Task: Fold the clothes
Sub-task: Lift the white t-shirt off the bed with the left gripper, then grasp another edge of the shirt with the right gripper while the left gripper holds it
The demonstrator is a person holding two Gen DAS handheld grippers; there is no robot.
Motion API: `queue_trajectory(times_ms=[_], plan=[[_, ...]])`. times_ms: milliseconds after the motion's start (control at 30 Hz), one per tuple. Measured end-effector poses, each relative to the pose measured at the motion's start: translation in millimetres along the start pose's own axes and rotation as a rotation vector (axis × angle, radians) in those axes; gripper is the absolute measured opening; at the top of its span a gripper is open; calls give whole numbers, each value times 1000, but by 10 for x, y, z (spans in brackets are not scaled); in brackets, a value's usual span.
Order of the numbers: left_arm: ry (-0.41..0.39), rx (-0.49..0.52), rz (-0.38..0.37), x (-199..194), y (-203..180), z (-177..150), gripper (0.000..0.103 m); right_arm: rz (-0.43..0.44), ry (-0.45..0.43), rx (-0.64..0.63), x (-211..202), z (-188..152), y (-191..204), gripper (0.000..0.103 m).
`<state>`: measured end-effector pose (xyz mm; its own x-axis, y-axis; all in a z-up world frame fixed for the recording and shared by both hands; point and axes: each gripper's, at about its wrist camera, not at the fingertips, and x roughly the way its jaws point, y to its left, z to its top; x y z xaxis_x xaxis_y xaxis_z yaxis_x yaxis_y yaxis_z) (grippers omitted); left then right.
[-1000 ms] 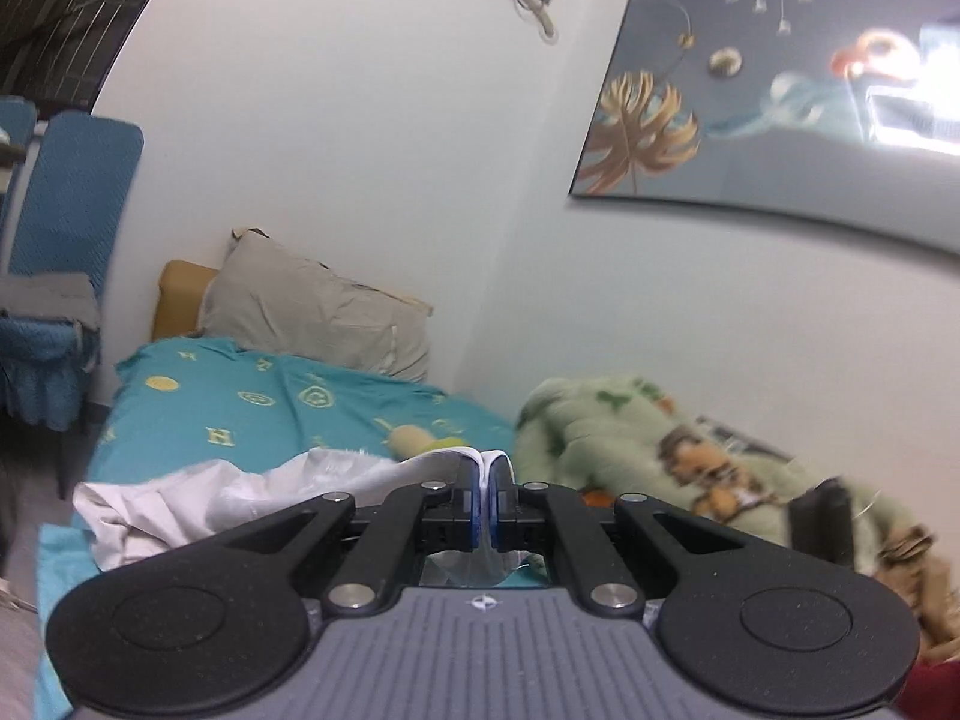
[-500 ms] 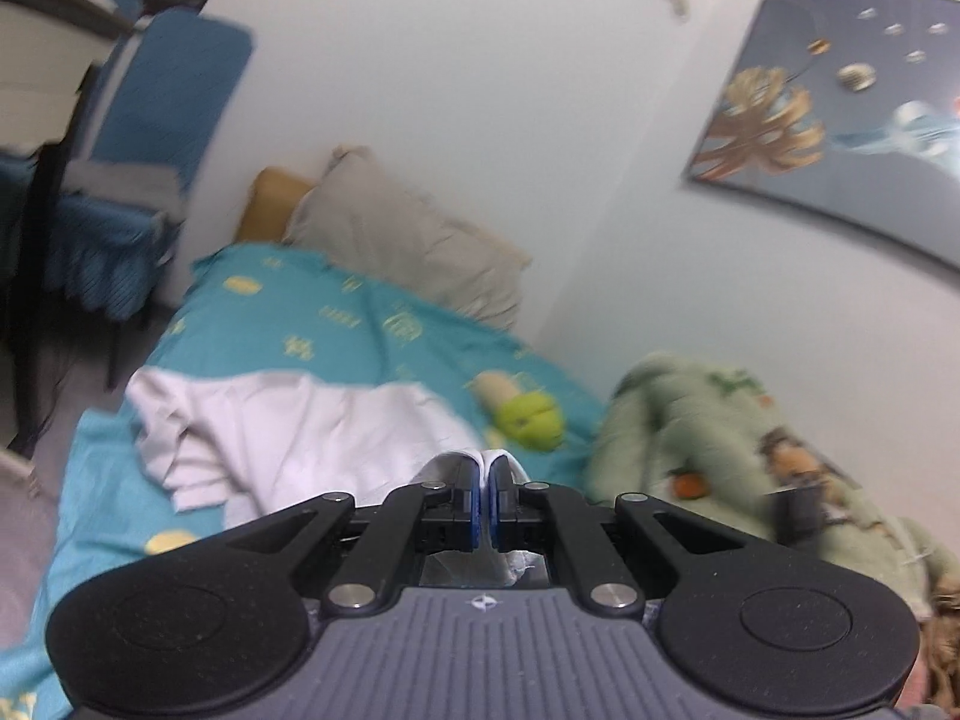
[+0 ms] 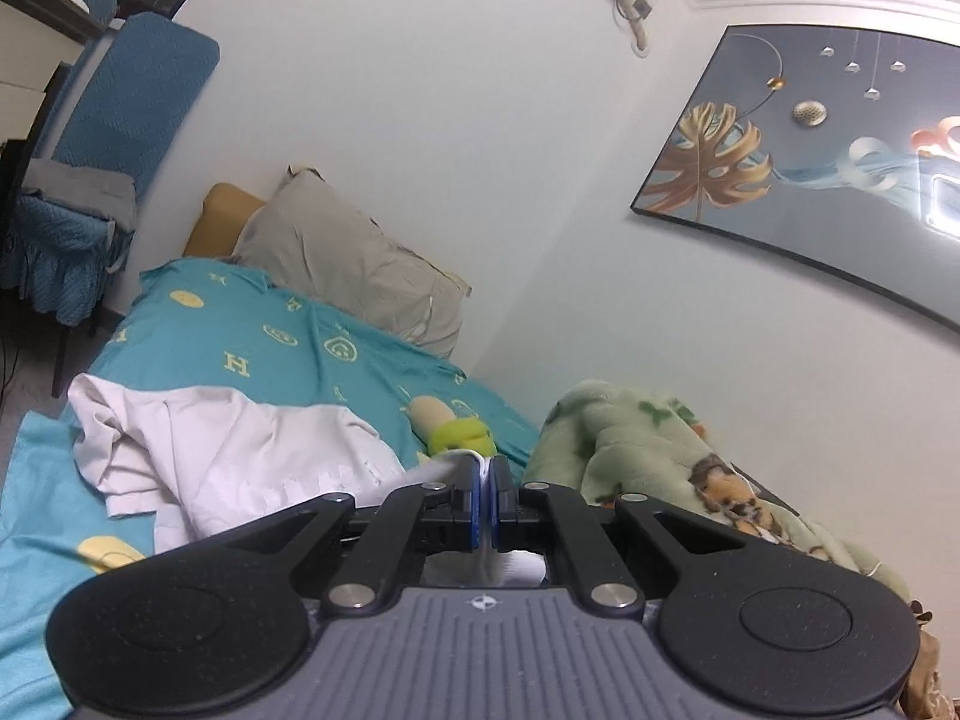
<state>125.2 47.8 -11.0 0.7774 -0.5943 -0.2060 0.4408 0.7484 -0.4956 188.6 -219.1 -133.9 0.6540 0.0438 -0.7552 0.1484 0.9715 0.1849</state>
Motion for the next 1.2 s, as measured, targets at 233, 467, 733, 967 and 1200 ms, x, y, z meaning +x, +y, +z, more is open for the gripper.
queue_trajectory(times_ms=[233,467,733,967,1200], plan=[[56,4,87,86,101,-9,0,-48,-236,52,-406,40,-124,8],[259,268,38,298,-153,-406,7,151,-219,156,-564,210,-344,5],[521,683,-5,518,-573,-1206,37,230,-140,405,-542,229,-839,5],[643,1067,44,563,-689,-1701,71,240,-98,409,-522,207,-944,8],[638,1366,57,503,-607,-2001,59,273,-55,332,-461,217,-815,11]])
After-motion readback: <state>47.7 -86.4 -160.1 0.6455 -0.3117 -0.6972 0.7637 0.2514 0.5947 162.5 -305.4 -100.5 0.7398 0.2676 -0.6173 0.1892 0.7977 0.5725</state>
